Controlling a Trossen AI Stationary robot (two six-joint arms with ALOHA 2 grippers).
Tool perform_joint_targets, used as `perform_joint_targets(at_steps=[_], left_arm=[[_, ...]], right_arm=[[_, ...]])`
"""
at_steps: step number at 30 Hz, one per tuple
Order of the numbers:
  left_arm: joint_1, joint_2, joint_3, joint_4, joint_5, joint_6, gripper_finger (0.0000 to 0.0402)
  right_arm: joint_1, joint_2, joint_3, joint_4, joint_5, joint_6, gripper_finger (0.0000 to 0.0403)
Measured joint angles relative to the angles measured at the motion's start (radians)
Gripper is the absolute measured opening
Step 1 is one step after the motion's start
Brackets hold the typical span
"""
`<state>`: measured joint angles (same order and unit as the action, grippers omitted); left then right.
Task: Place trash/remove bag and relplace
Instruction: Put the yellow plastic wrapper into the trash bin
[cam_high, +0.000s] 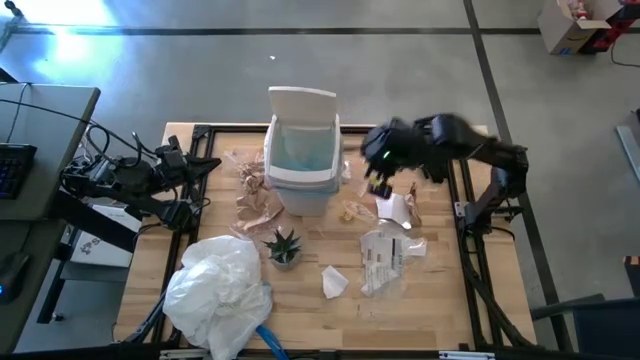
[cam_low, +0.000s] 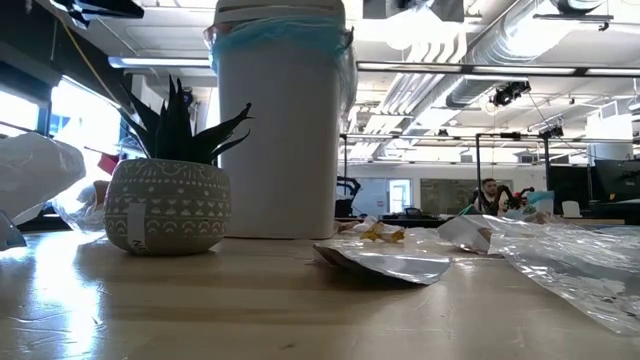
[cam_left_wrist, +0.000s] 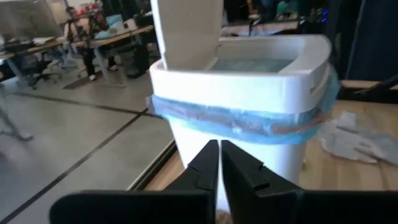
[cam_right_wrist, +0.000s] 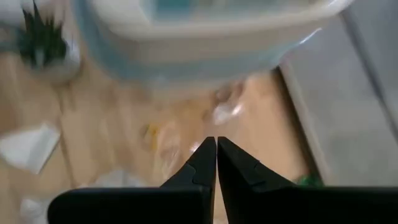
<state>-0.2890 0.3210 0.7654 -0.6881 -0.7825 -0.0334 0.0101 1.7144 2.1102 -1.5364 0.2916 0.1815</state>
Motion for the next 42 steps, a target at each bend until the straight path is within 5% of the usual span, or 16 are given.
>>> perform_joint_targets(at_steps=[9, 13, 19, 28, 42], left_arm=[[0.000, 0.013, 0.000, -0.112, 0.012, -0.117, 0.0000], [0.000, 0.013, 0.000, -0.125, 0.015, -0.123, 0.0000], [0.000, 0.013, 0.000, -0.124, 0.055, -0.123, 0.0000], [0.000, 0.013, 0.000, -0.123, 0.088, -0.123, 0.0000], [0.000, 0.013, 0.000, -0.123, 0.097, -0.121, 0.0000]], right_arm=[[0.053, -0.087, -0.666, 0.291, -0.018, 0.250, 0.0022], [0.068, -0.110, -0.928, 0.702, -0.118, 0.327, 0.0075], [0.097, -0.095, -1.171, 1.280, -0.125, 0.395, 0.0159], [0.109, -0.004, -1.304, 1.473, 0.029, 0.488, 0.0164], [0.003, 0.145, -1.293, 1.629, 0.058, 0.403, 0.0104]])
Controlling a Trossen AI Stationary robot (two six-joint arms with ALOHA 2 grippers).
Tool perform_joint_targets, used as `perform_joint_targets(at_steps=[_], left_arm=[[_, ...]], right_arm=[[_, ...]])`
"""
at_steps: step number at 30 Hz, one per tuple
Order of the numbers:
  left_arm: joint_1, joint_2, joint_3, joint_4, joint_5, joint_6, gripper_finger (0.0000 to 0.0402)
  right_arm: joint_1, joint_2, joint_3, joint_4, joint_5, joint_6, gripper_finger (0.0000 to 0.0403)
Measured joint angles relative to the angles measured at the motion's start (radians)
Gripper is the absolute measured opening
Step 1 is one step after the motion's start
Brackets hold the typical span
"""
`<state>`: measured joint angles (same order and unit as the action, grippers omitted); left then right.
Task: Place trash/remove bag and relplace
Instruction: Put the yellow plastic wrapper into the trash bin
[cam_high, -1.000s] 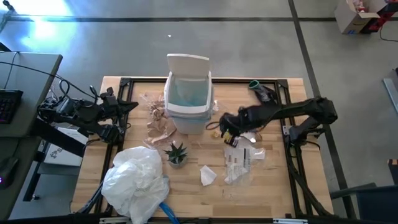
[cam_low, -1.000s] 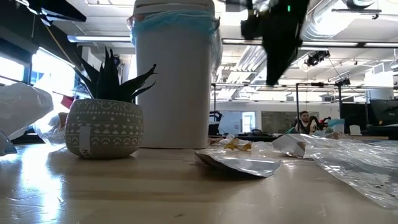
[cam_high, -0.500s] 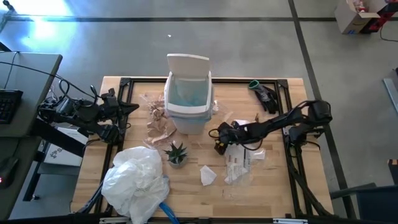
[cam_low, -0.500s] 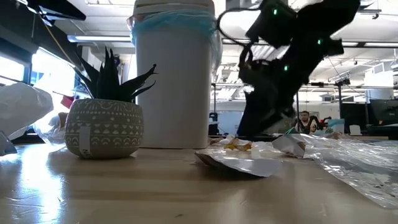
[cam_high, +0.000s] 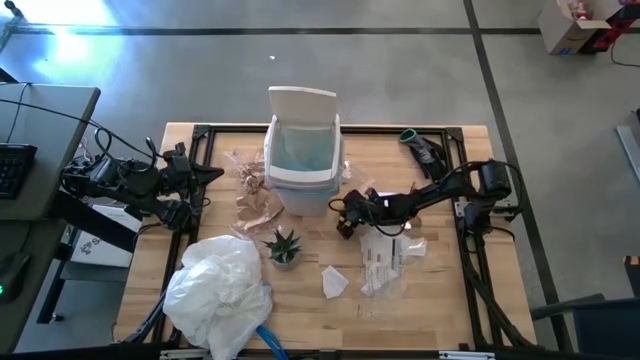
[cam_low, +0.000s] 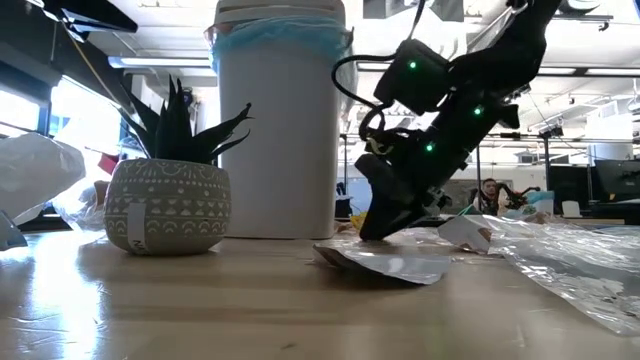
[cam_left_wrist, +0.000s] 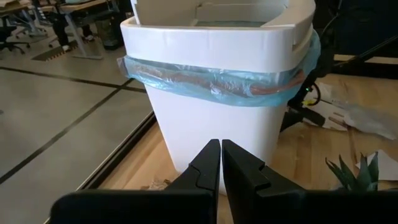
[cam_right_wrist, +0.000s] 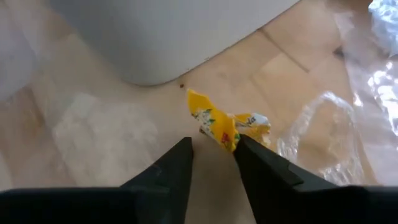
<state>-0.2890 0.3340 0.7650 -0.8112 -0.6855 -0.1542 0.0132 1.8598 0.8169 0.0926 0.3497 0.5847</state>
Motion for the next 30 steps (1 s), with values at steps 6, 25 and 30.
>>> perform_joint_targets(at_steps=[6, 25, 30], left_arm=[[0.000, 0.000, 0.000, -0.001, 0.004, 0.011, 0.0000], [0.000, 0.000, 0.000, -0.002, 0.022, 0.017, 0.0000], [0.000, 0.000, 0.000, 0.016, 0.021, 0.026, 0.0000]], right_arm=[[0.019, -0.007, -0.002, 0.018, -0.012, -0.018, 0.0010], [0.252, -0.471, 0.094, -0.005, -0.144, -0.148, 0.0000], [0.213, -0.493, 0.256, -0.003, -0.161, -0.398, 0.0000]])
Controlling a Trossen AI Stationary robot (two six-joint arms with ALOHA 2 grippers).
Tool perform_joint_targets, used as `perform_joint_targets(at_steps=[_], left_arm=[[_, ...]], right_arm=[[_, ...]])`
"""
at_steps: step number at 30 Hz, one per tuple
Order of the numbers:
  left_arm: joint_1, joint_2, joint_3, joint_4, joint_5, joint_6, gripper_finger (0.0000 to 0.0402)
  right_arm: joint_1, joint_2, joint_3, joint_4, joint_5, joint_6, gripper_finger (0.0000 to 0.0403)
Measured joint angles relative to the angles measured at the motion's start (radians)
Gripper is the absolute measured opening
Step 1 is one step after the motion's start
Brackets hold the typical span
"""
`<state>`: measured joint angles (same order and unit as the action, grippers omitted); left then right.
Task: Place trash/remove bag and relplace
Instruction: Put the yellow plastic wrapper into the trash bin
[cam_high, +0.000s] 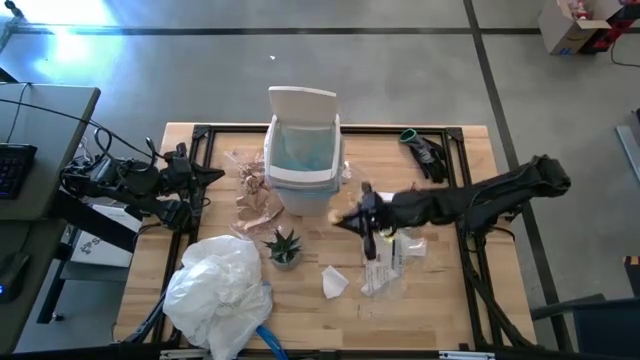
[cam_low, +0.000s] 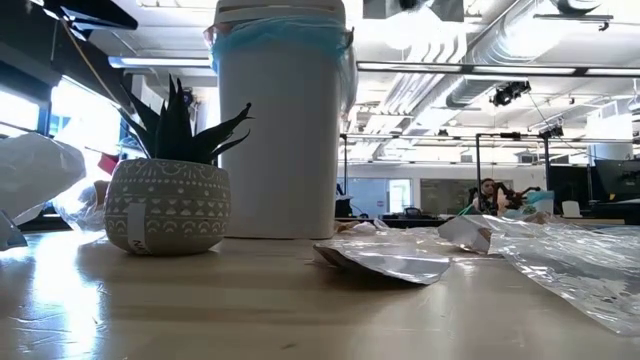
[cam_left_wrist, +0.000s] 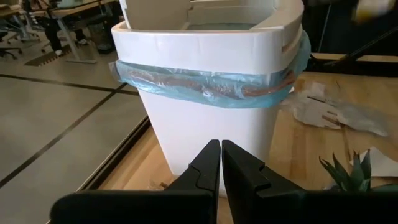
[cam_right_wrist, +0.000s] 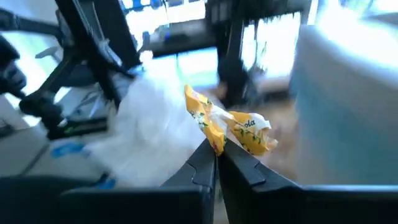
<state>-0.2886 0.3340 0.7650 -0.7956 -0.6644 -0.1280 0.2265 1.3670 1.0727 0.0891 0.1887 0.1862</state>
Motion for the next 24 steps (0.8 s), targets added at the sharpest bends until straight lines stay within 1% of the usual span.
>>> perform_joint_targets(at_steps=[3, 6, 12, 19, 22, 24], left_arm=[[0.000, 0.000, 0.000, 0.004, -0.001, 0.000, 0.0000], [0.000, 0.000, 0.000, 0.004, 0.000, 0.000, 0.0000], [0.000, 0.000, 0.000, 0.004, 0.002, 0.000, 0.0000], [0.000, 0.000, 0.000, -0.001, 0.003, -0.001, 0.0000], [0.000, 0.000, 0.000, -0.002, 0.006, 0.000, 0.0000], [0.000, 0.000, 0.000, -0.002, 0.006, 0.000, 0.0000]], right_arm=[[-0.056, 0.023, 0.105, -0.001, -0.001, -0.115, 0.0000], [-0.126, 0.064, 0.206, -0.030, -0.012, -0.165, 0.0000], [-0.266, 0.192, 0.401, -0.196, -0.101, -0.168, 0.0000], [-0.342, 0.318, 0.595, -0.454, -0.110, -0.130, 0.0000], [-0.352, 0.345, 0.649, -0.522, -0.103, -0.111, 0.0005], [-0.353, 0.350, 0.669, -0.550, -0.082, -0.112, 0.0016]])
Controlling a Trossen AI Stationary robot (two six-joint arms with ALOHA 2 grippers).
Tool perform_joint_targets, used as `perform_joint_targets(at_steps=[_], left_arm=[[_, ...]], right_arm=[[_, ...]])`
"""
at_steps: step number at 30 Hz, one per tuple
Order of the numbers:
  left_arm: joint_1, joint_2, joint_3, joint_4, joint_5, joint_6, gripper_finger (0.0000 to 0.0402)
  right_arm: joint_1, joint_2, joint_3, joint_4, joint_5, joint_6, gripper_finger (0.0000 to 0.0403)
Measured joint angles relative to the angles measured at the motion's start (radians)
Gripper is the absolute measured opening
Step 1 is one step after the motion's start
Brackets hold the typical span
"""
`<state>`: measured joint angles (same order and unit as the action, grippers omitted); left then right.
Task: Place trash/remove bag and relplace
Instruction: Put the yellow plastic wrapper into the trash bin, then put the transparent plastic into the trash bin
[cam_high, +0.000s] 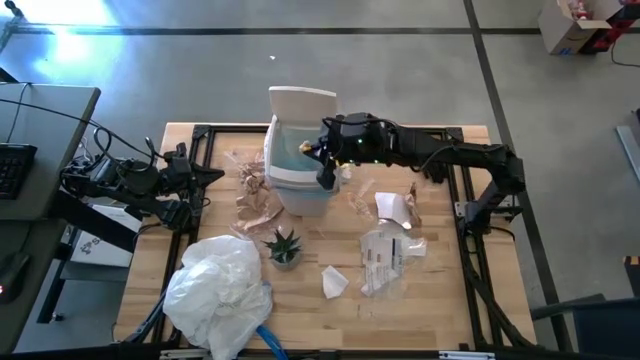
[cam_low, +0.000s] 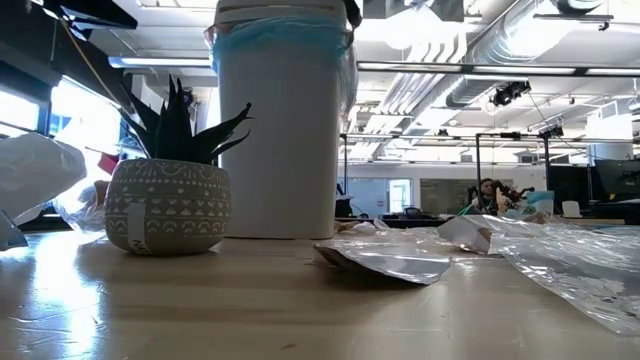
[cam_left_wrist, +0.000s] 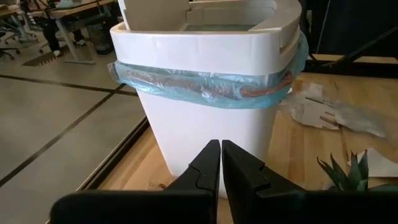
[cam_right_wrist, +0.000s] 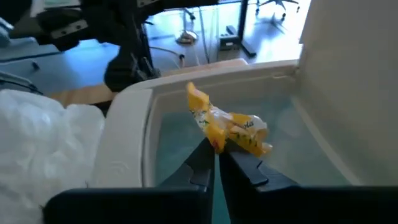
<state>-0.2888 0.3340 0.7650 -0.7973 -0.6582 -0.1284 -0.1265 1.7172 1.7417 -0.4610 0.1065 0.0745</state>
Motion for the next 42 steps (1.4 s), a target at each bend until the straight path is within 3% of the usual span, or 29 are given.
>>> perform_joint_targets(at_steps=[7, 12, 17, 22, 26, 33, 42], left_arm=[[0.000, 0.000, 0.000, -0.002, 0.000, 0.001, 0.0000], [0.000, 0.000, 0.000, -0.004, 0.002, 0.000, 0.0000], [0.000, 0.000, 0.000, -0.015, 0.013, -0.009, 0.0000], [0.000, 0.000, 0.000, -0.018, 0.013, -0.009, 0.0000], [0.000, 0.000, 0.000, -0.018, 0.013, -0.008, 0.0000], [0.000, 0.000, 0.000, -0.017, 0.011, 0.000, 0.0000], [0.000, 0.000, 0.000, -0.016, 0.011, -0.001, 0.0000]], right_arm=[[0.000, -0.002, 0.008, -0.049, 0.046, 0.007, 0.0097], [0.044, -0.027, 0.007, -0.084, 0.177, -0.008, 0.0142], [0.150, -0.115, 0.008, -0.221, 0.337, 0.022, 0.0150], [0.255, -0.171, -0.044, -0.471, 0.403, 0.268, 0.0140], [0.323, -0.171, -0.183, -0.540, 0.412, 0.461, 0.0138], [0.350, -0.171, -0.511, -0.381, 0.476, 0.628, 0.0138], [0.294, -0.135, -0.816, 0.116, 0.407, 0.580, 0.0138]])
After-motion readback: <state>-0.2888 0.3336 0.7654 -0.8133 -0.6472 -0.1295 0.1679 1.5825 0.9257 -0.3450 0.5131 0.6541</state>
